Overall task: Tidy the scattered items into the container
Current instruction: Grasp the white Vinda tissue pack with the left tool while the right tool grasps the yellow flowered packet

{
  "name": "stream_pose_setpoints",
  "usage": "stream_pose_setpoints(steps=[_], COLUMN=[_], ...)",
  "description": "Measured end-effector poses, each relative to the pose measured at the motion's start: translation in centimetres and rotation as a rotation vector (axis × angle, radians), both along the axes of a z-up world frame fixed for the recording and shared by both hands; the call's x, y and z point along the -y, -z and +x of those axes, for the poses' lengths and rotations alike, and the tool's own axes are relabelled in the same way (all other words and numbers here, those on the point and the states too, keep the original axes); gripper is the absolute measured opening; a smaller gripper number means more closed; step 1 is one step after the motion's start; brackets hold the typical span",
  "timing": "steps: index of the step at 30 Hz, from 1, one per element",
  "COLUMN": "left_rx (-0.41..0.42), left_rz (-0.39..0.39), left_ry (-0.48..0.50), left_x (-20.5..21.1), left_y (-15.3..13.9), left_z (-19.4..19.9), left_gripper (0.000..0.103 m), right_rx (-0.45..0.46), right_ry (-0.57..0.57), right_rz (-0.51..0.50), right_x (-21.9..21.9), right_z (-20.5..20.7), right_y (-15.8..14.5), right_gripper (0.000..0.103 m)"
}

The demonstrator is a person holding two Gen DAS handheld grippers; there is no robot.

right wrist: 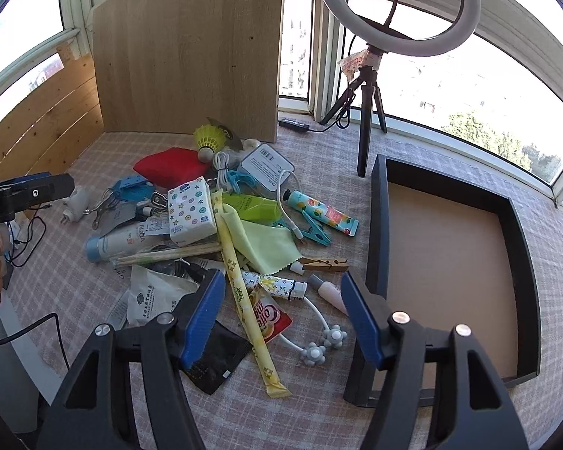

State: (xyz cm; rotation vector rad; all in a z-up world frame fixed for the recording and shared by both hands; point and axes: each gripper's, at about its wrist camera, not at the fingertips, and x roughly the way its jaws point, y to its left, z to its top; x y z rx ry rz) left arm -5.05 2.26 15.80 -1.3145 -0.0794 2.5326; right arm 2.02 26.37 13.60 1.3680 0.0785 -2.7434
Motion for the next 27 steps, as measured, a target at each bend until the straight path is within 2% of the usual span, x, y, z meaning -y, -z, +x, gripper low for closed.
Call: stream_pose_setpoints(steps=[3, 11, 13, 14, 16, 27], left_rx=[0.042, 0.154, 0.182, 0.196, 0.224, 0.266], left_rz=[-0.003, -0.012, -0.014, -0.015, -0.018, -0.043], left_ry=[-0.011, -0.041, -0.049, -0.052, -0.06, -0.067], left_x=[-1.5, -5.3, -6.3, -6.8, -7.7, -8.7], left_y=[1.1, 4.2, 5.0, 5.3, 6.1, 7.8], left_z=[-1.2, -4.4, -5.2, -5.6, -6.3, -7.6], left_gripper=[0.102, 0.098, 0.096, 0.088, 0.087, 0.087], right_rx=[0.037, 0.088, 0.093, 0.095, 0.1, 0.118], right_ry=[-0.047, -0.111, -0.113, -0.113, -0.113, -0.148], right_rz=[0.01, -0.011, -0.01, -0.014, -0.029, -0.051], right_x=[0.7, 1.3, 1.2, 1.2, 1.0, 2.2], right_z=[-1.4, -3.6, -3.9, -4.1, -4.3, -5.2], right_y=[1.5, 5.3, 5.9, 6.2, 6.5, 8.0], right_gripper=[0.054, 0.053, 0.053, 0.052, 0.052, 0.052])
